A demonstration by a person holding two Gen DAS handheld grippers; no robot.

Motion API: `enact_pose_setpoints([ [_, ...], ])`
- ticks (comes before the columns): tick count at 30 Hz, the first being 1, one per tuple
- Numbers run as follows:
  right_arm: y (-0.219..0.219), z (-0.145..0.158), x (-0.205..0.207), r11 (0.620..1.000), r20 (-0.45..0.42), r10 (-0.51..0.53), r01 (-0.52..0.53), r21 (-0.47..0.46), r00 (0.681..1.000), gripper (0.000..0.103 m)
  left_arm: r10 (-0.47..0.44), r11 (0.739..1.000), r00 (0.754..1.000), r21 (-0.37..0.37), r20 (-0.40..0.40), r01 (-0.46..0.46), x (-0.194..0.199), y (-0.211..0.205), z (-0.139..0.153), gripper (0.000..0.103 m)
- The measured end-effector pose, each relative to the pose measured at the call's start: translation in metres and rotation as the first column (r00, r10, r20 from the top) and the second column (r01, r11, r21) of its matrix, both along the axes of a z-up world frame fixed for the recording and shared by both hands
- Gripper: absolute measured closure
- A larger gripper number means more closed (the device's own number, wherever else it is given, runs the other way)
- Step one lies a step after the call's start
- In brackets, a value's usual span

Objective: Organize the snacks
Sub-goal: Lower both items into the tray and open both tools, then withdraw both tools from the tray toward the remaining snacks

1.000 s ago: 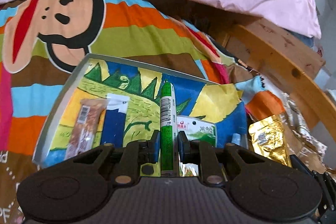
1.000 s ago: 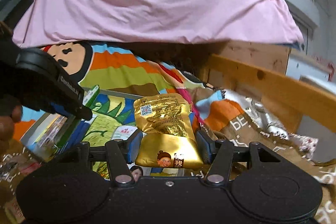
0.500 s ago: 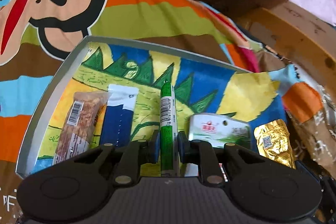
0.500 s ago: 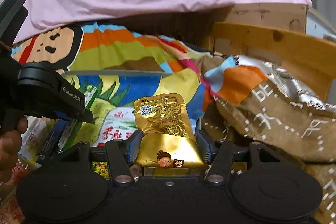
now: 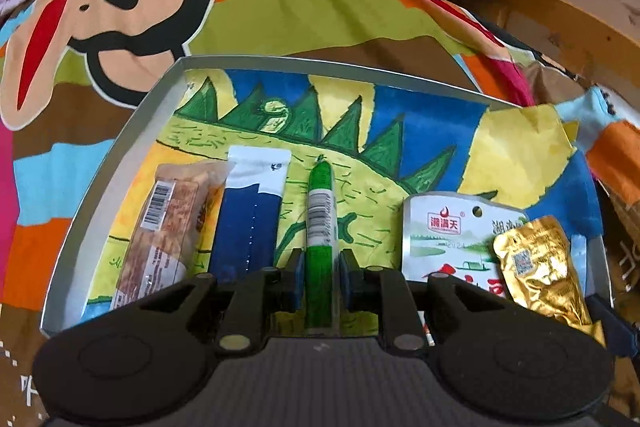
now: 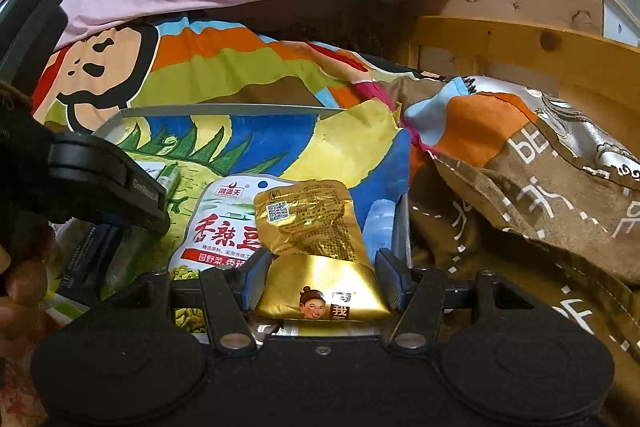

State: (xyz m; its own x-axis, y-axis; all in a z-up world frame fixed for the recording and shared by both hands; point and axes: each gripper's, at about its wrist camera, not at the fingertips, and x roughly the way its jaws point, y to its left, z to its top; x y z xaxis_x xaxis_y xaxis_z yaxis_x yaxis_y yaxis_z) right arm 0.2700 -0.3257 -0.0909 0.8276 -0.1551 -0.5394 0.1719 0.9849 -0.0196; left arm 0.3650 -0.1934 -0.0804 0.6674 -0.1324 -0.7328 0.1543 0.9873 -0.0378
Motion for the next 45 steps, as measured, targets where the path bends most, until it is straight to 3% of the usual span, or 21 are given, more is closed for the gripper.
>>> enact_pose_setpoints([
  [8, 0.004, -0.005, 0.001, 1.000, 0.003, 0.012, -0.012, -0.014, 1.000, 0.042, -0.002, 1.000, 1.000, 0.000, 0.004, 0.002, -0.001, -0.002, 0.000, 0.082],
  [10, 0.003, -0.006, 0.000, 1.000, 0.008, 0.014, -0.014, -0.015, 1.000, 0.042, -0.003, 1.000, 1.000, 0.001, 0.002, 0.003, -0.001, -0.001, 0.000, 0.078],
  [16, 0.002, -0.005, -0.002, 1.000, 0.017, 0.028, -0.028, 0.000, 0.999, 0.038, -0.002, 1.000, 1.000, 0.004, 0.003, 0.002, -0.004, 0.000, 0.004, 0.050],
  [18, 0.003, -0.004, -0.003, 0.999, 0.026, 0.033, -0.033, 0.003, 0.999, 0.032, 0.004, 1.000, 1.000, 0.002, 0.012, -0.004, -0.006, 0.002, 0.008, 0.038],
  [20, 0.004, -0.001, -0.006, 1.000, 0.048, 0.029, -0.029, -0.004, 0.998, 0.022, 0.008, 1.000, 1.000, 0.000, 0.030, -0.008, -0.009, 0.003, 0.013, 0.030],
  [25, 0.001, 0.014, -0.022, 1.000, 0.136, 0.012, -0.016, 0.026, 0.991, 0.015, 0.001, 1.000, 0.998, -0.022, 0.070, 0.000, -0.019, 0.012, 0.032, 0.022],
  [39, 0.005, 0.075, -0.094, 0.993, 0.271, -0.059, 0.030, 0.111, 0.961, 0.001, 0.030, 0.996, 0.975, -0.090, 0.222, -0.010, -0.100, 0.077, 0.093, 0.001],
  [45, 0.028, 0.097, -0.137, 0.997, 0.314, -0.027, 0.003, 0.076, 0.949, 0.001, 0.017, 0.996, 0.966, -0.092, 0.260, 0.007, -0.147, 0.115, 0.100, 0.001],
])
